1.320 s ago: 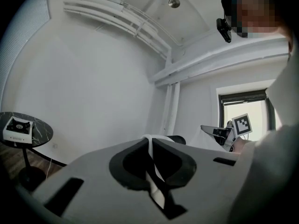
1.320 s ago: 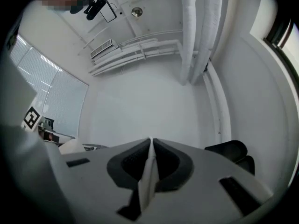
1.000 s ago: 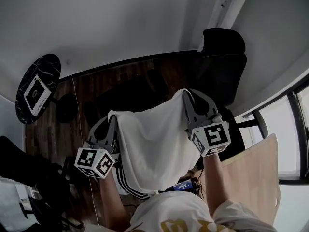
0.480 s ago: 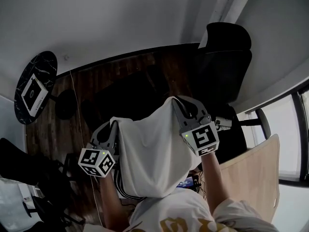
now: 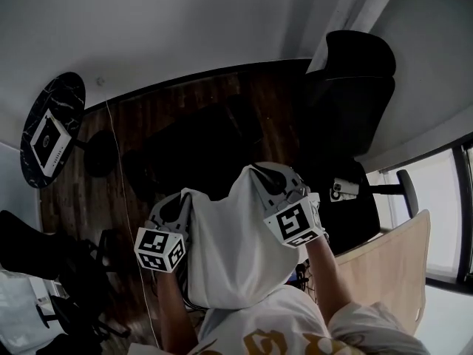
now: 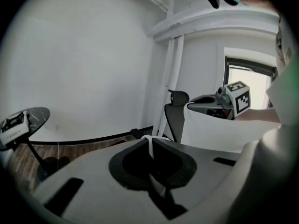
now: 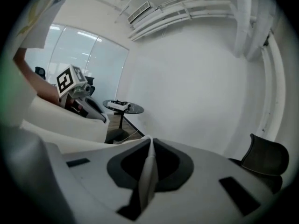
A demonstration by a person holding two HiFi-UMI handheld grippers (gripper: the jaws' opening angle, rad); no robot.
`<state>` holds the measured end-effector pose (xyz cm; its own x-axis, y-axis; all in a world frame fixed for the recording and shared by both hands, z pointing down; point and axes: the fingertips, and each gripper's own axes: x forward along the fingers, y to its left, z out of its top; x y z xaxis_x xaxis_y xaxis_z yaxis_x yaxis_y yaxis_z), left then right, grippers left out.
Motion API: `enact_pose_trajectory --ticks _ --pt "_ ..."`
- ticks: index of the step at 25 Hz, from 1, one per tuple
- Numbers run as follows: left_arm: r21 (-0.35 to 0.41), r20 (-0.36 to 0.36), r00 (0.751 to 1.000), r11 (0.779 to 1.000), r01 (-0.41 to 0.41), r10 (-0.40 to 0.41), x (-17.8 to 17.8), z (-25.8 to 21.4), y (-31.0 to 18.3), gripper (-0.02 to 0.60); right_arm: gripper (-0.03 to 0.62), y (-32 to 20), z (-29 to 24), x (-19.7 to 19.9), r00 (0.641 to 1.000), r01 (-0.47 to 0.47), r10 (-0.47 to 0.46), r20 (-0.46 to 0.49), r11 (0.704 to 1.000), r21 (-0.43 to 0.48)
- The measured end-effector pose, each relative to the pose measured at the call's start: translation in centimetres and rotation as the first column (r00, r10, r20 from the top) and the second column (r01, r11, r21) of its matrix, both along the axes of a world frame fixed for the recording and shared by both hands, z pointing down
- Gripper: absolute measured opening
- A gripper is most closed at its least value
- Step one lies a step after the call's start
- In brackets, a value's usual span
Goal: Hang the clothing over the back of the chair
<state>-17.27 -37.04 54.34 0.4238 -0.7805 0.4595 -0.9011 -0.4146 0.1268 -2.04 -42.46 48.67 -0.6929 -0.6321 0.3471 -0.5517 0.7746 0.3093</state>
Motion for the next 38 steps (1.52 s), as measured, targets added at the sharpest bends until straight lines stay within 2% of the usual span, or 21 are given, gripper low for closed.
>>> enact_pose_trajectory --ticks 3,7,12,14,18,23,26,28,32,33,34,35,38 --pt "-0.026 0.09 0.995 0.999 -0.037 0.039 0.0 1.4 0.3 0.032 0.017 0.4 1.8 -1.1 0.996 0.059 -0.059 -0.065 0.998 -0.006" --pt "-0.061 0.129 0.99 0.997 -0.056 0.064 -0.2 2.9 0.7 0.032 0.017 0.7 3.7 -1.7 0.983 0.106 -0.107 -0.151 0.994 -0.012" --pt "-0.112 0.204 0.971 0.989 -0.099 0.12 0.4 4.7 1.2 0.032 0.017 1.8 6.7 -1.8 0.935 0.169 -0.165 -0.313 0.985 -0.014" --pt "-0.128 0.255 0.955 0.984 -0.125 0.154 0.8 5.5 1.6 0.032 0.017 2.0 7.8 -1.9 0.918 0.187 -0.185 -0.351 0.982 -0.027" --pt "-0.171 0.373 0.896 0.967 -0.191 0.243 1.7 7.3 2.5 0.032 0.017 2.7 9.1 -2.2 0.881 0.221 -0.216 -0.421 0.975 -0.038" --pt "-0.22 0.464 0.823 0.943 -0.251 0.327 2.7 8.7 3.5 0.032 0.017 3.7 10.2 -2.2 0.815 0.282 -0.251 -0.523 0.959 -0.019" --pt "-0.259 0.508 0.768 0.92 -0.295 0.39 3.3 9.6 4.1 0.032 0.017 3.8 10.5 -2.2 0.792 0.297 -0.253 -0.555 0.955 -0.012" --pt "-0.278 0.538 0.721 0.899 -0.337 0.437 3.8 10.1 4.5 0.032 0.018 3.9 10.8 -2.2 0.779 0.306 -0.262 -0.57 0.952 -0.02" --pt "-0.31 0.603 0.595 0.843 -0.44 0.532 5.2 11.1 5.5 0.032 0.032 4.6 12.2 -2.2 0.733 0.332 -0.306 -0.608 0.941 -0.073" --pt "-0.318 0.607 0.575 0.831 -0.456 0.548 5.4 11.3 5.8 0.032 0.034 4.8 12.4 -2.2 0.727 0.336 -0.312 -0.612 0.939 -0.08" --pt "-0.322 0.607 0.567 0.825 -0.465 0.557 5.5 11.4 6.0 0.032 0.038 4.8 12.4 -2.3 0.725 0.337 -0.313 -0.613 0.938 -0.081" --pt "-0.32 0.604 0.57 0.825 -0.466 0.557 5.5 11.4 6.1 0.032 0.04 4.8 12.4 -2.3 0.727 0.335 -0.31 -0.612 0.939 -0.077" --pt "-0.309 0.586 0.598 0.832 -0.46 0.548 5.5 11.3 6.0 0.032 0.045 4.6 12.1 -2.2 0.733 0.328 -0.296 -0.613 0.943 -0.062"
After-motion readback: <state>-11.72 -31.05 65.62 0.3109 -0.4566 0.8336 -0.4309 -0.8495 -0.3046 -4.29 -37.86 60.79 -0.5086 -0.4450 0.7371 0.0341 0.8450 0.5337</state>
